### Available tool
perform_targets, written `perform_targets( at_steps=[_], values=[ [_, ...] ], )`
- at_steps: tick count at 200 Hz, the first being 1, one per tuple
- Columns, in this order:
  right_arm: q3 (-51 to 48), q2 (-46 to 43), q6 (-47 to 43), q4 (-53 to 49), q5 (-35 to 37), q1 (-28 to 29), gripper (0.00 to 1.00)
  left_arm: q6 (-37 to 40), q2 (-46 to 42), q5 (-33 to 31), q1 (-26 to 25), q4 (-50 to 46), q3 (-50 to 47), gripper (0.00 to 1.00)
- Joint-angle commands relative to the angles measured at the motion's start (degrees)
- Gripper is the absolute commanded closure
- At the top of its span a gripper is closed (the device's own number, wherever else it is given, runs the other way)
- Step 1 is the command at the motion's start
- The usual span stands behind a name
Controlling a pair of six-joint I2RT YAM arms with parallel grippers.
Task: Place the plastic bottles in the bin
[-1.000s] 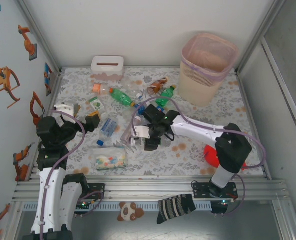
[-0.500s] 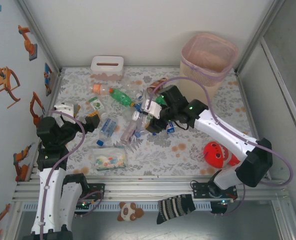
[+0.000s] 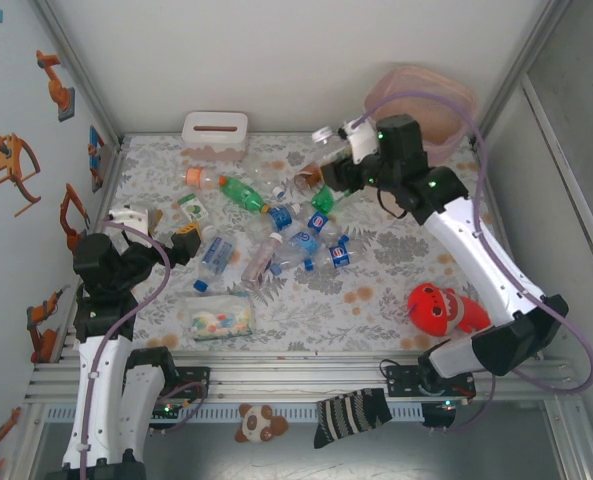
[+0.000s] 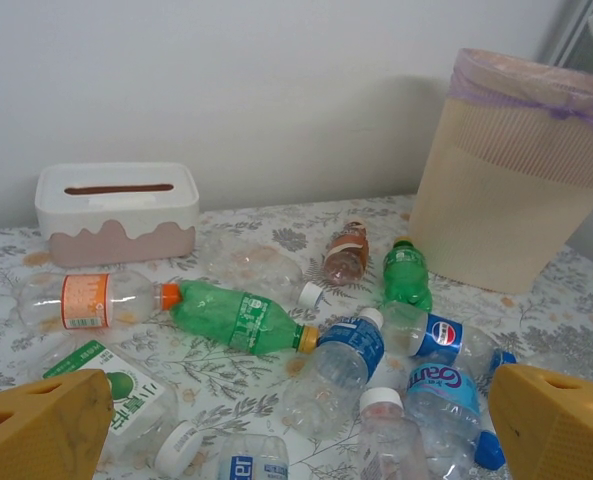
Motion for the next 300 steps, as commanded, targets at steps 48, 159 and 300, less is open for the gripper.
perform_targets(
  at_steps=[48, 159, 300],
  values=[
    [13.2, 4.0, 16.5, 1.8, 6.0, -13.9, 0.51, 0.2, -0.9, 1.3, 0.0, 1.5, 0.6, 0.04],
    [32.6, 29.5, 55.0, 10.5, -9.2, -31.1, 0.63, 0.1, -1.6, 1.1, -0.1, 1.2, 0.5, 0.04],
    [39.7, 47.7, 58.6, 5.5, -19.2, -30.2, 0.63, 0.1, -2.2, 0.7, -0.1, 0.7, 0.6, 0.04]
  ],
)
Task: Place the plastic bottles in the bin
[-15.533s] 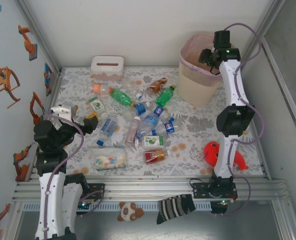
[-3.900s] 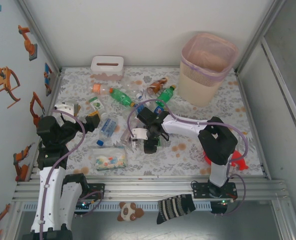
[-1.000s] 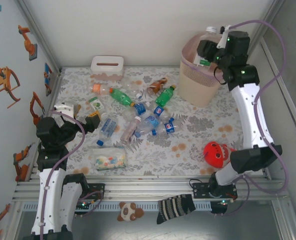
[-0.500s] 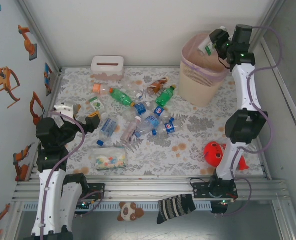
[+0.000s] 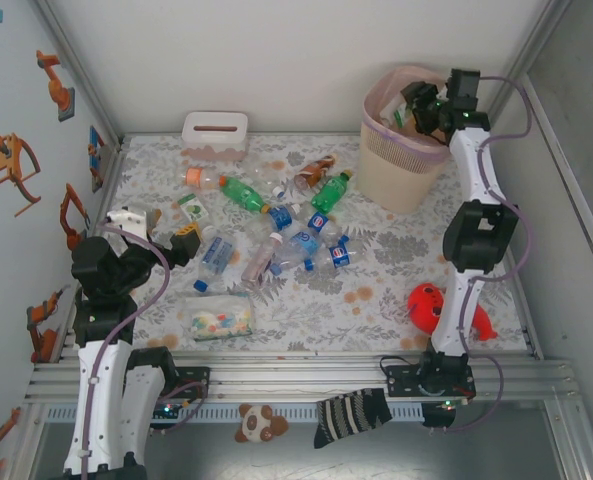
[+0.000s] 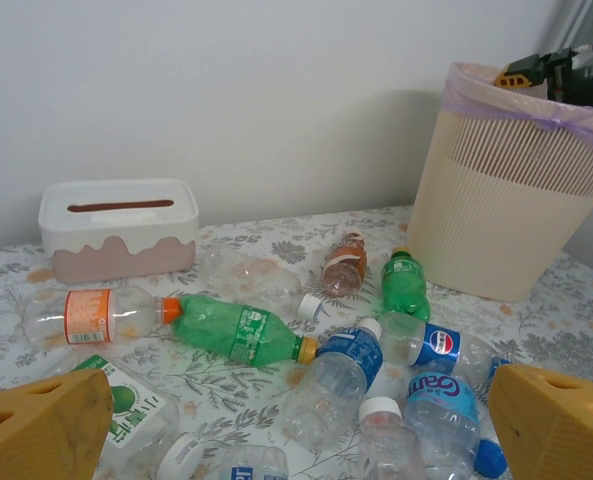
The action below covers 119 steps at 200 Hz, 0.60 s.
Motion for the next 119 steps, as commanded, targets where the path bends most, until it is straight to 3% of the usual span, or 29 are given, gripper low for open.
perform_targets(
  at_steps=[1, 70, 119],
  values=[
    [4.1, 2.7, 0.7, -1.7, -2.4, 0.8, 0.63, 0.1, -0.5, 0.7, -0.1, 0.4, 0.6, 0.04],
    [5.9, 8.1, -0.8, -6.2, -2.1, 1.8, 0.57, 0.2, -0.7, 0.4, -0.2, 0.0, 0.6, 0.04],
    [6.0, 8.2, -1.8, -7.8, -0.7, 1.8, 0.38, 0.2, -0.7, 0.4, -0.2, 0.1, 0.6, 0.04]
  ],
)
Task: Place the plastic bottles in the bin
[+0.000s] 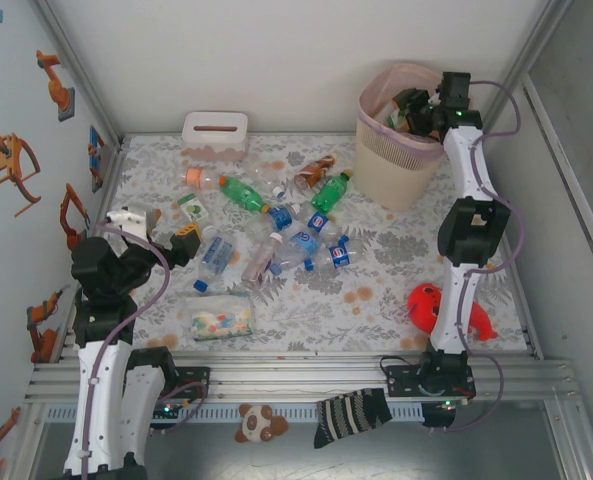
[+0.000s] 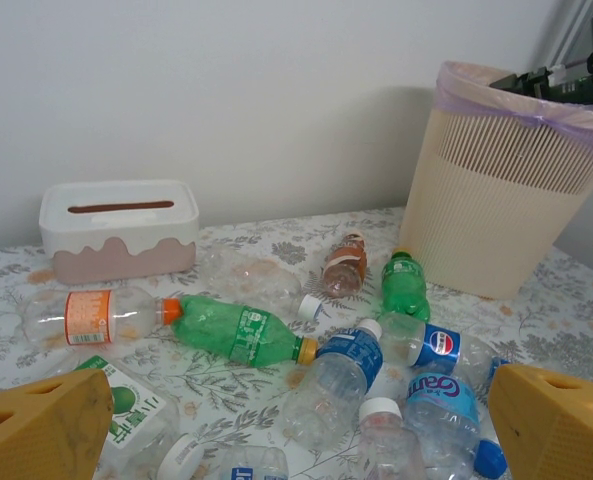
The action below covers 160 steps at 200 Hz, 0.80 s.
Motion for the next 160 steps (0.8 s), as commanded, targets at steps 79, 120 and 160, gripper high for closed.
perform_targets(
  at_steps=[79, 120, 160],
  values=[
    [3.6, 0.3, -1.6, -3.9, 3.1, 1.0, 0.29, 0.2, -0.8, 0.4, -0.2, 0.2, 0.7, 0.04],
    [4.4, -2.5, -1.9, -4.8, 3.8, 1.0, 0.23, 0.1, -0.9, 0.4, -0.2, 0.3, 0.6, 0.04],
    [4.6, -6.3, -3.9, -6.4, 6.3, 1.0, 0.21, 0.1, -0.9, 0.4, -0.2, 0.5, 0.6, 0.04]
  ],
)
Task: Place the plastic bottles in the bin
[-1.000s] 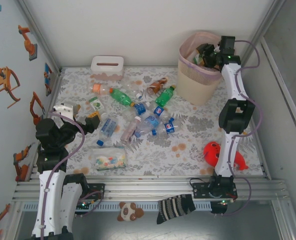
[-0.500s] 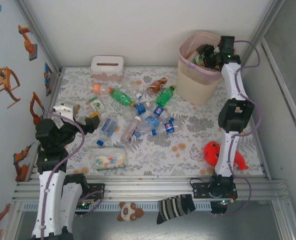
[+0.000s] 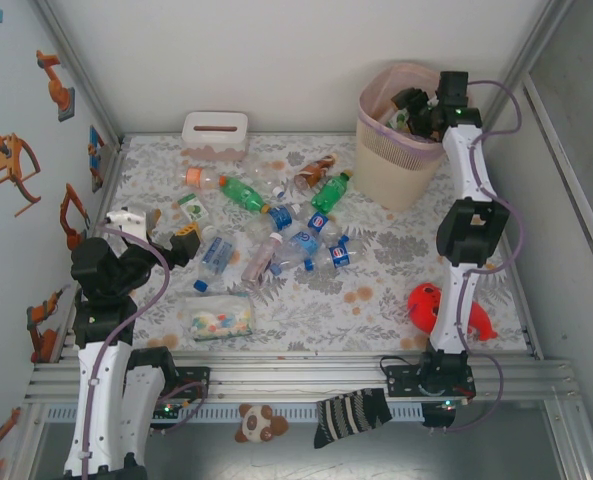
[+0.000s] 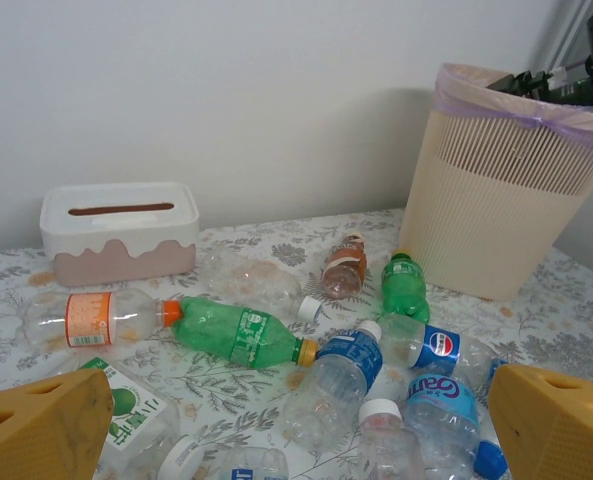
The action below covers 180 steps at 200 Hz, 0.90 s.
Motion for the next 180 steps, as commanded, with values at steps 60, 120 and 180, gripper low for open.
perform_targets(
  at_steps=[60, 120, 180],
  values=[
    [3.0, -11.1, -7.5, -6.9, 7.6, 0.7, 0.17, -0.1, -0.5, 0.5, -0.2, 0.5, 0.6, 0.04],
    [0.8, -15.8, -11.7, -9.5, 10.3, 1.3, 0.19, -0.2, -0.2, 0.7, -0.2, 0.6, 0.5, 0.04],
    [-5.3, -23.6, -21.7, -12.5, 13.4, 4.9, 0.27, -0.3, 0.2, 0.7, -0.2, 0.8, 0.5, 0.04]
  ],
)
